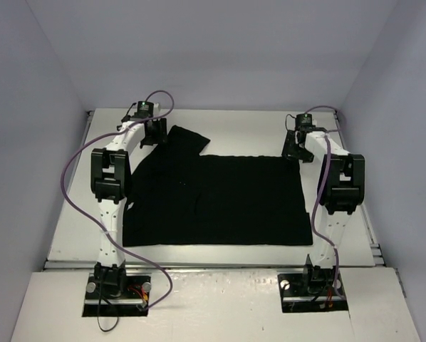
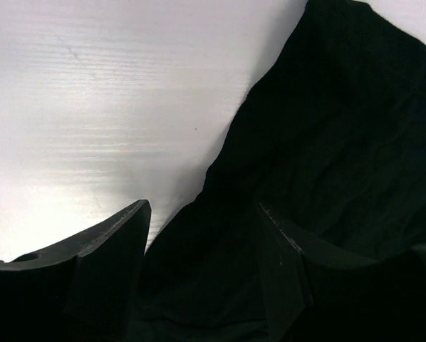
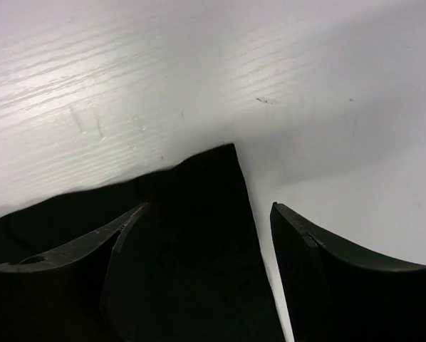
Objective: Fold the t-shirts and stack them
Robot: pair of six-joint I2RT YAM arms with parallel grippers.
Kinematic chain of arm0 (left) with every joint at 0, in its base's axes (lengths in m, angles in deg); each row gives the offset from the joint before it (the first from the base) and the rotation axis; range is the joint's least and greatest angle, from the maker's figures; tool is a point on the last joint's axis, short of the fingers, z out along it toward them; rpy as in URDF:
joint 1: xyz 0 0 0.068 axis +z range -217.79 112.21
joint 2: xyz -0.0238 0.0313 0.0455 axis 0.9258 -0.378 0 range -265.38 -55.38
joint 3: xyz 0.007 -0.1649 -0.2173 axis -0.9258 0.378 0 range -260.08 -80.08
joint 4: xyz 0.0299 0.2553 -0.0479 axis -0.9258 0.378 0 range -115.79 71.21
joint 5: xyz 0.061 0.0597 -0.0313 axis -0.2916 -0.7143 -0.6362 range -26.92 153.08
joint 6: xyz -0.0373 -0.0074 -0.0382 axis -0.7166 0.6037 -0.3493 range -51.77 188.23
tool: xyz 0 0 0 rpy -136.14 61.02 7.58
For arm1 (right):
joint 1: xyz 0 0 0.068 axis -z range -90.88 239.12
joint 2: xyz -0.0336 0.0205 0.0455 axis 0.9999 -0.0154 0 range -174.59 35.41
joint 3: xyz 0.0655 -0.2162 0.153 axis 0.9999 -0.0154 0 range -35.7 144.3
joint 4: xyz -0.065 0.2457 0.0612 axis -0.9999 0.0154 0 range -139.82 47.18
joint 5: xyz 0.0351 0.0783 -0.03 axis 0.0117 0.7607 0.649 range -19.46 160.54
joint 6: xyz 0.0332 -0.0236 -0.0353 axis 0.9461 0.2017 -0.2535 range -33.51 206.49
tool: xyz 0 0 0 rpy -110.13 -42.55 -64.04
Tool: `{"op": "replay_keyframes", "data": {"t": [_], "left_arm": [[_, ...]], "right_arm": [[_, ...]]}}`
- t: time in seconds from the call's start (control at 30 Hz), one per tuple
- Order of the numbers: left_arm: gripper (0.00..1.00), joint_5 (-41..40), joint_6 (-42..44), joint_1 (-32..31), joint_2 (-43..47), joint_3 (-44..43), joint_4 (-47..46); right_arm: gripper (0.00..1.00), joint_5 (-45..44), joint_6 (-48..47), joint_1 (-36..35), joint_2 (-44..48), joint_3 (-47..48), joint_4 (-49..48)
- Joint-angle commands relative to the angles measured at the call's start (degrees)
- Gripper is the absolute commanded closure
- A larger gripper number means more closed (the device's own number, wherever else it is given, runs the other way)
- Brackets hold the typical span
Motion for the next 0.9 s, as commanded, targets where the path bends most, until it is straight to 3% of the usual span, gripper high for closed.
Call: {"op": "replay_keyframes", "data": {"t": [0.0, 0.27, 0.67, 0.87], "left_arm": [[0.43, 1.02, -0.08, -0.49, 6.15, 0.51, -2.85], [0.41, 1.50, 0.53, -0.52, 7.53, 0.64, -2.77], [0.41, 3.47, -0.02, -0.49, 6.51, -1.89, -2.82], [0.41, 5.29, -0.10, -0.57, 6.38, -3.17, -2.69]], "right_arm": [[0.36, 3.39, -2.75, -0.11, -2.80, 4.68, -2.04], [0.35, 5.81, -3.35, 1.76, -6.08, 6.13, -3.55], [0.40, 5.82, -3.17, 1.76, -2.99, 0.32, -3.77], [0.36, 8.16, -3.45, 2.41, -2.39, 1.33, -3.77]]}}
